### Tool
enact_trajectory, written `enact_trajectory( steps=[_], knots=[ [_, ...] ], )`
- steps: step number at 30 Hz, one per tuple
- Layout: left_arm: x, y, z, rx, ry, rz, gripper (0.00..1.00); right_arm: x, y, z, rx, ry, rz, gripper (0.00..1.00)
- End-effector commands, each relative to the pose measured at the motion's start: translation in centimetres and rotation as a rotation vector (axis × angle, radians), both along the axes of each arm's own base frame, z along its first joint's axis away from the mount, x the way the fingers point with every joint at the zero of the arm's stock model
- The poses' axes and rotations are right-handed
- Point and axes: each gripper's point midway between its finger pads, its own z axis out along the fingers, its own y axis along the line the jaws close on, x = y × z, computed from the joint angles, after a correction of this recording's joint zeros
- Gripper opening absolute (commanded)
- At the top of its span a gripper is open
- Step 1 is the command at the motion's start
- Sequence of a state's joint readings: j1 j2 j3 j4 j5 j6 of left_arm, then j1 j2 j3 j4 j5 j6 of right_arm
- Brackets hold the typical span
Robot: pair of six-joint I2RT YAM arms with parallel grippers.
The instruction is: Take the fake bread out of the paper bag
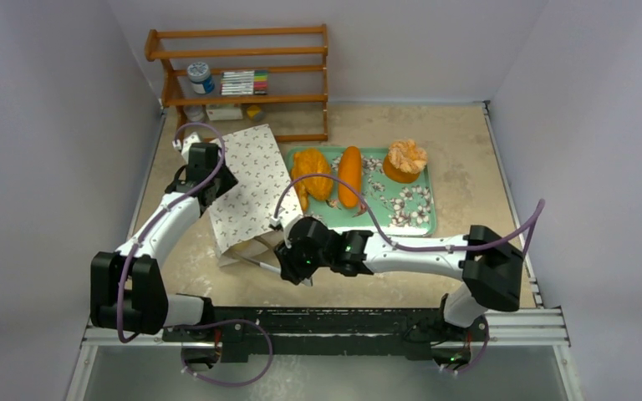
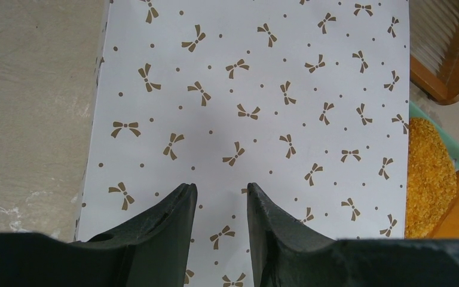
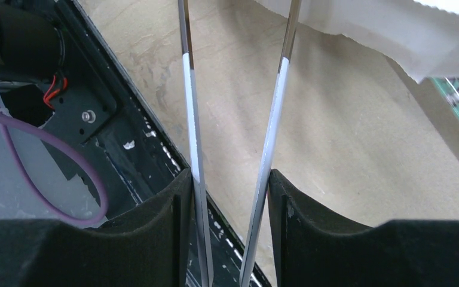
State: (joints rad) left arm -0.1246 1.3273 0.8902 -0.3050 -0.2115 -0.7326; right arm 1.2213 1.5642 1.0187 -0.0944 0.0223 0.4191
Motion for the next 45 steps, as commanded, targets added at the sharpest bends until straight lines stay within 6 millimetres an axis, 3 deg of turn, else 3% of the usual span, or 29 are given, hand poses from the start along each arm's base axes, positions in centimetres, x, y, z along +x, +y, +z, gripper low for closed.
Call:
enact_trajectory(
  steps=[1,14,20,28,30,31,41,45],
  knots=[
    [1.0,-0.1,1.0,-0.013,-0.051,0.003,0.37,0.7,3.0,2.1,0.090,-0.007,0.016,0.46],
    [1.2,-0.5,0.4,-0.033,-0.046,-0.004,0.36,1.3,2.9,-3.9,-0.015,0.009,-0.012,0.50],
    [1.1,-0.4,0.3,-0.033,-0.046,-0.002,0.36,3.0,2.8,-5.5,-0.047,-0.057,-0.074,0.54],
    [1.0,-0.4,0.0,-0.030,-0.038,-0.003,0.35,3.7,2.6,-7.1,-0.092,-0.083,-0.085,0.60],
    [0.9,-0.4,-0.2,-0.030,-0.035,-0.003,0.35,3.8,2.6,-7.6,-0.110,-0.095,-0.089,0.72],
    [1.0,-0.4,-0.2,-0.030,-0.036,-0.003,0.36,3.7,2.9,-7.5,-0.114,-0.104,-0.087,0.73],
    [1.0,-0.4,-0.3,-0.030,-0.034,-0.005,0.35,3.9,3.5,-8.4,-0.172,-0.141,-0.079,0.73],
    [1.0,-0.4,-0.4,-0.030,-0.033,-0.006,0.35,3.9,3.5,-8.9,-0.203,-0.159,-0.080,0.63]
  ],
)
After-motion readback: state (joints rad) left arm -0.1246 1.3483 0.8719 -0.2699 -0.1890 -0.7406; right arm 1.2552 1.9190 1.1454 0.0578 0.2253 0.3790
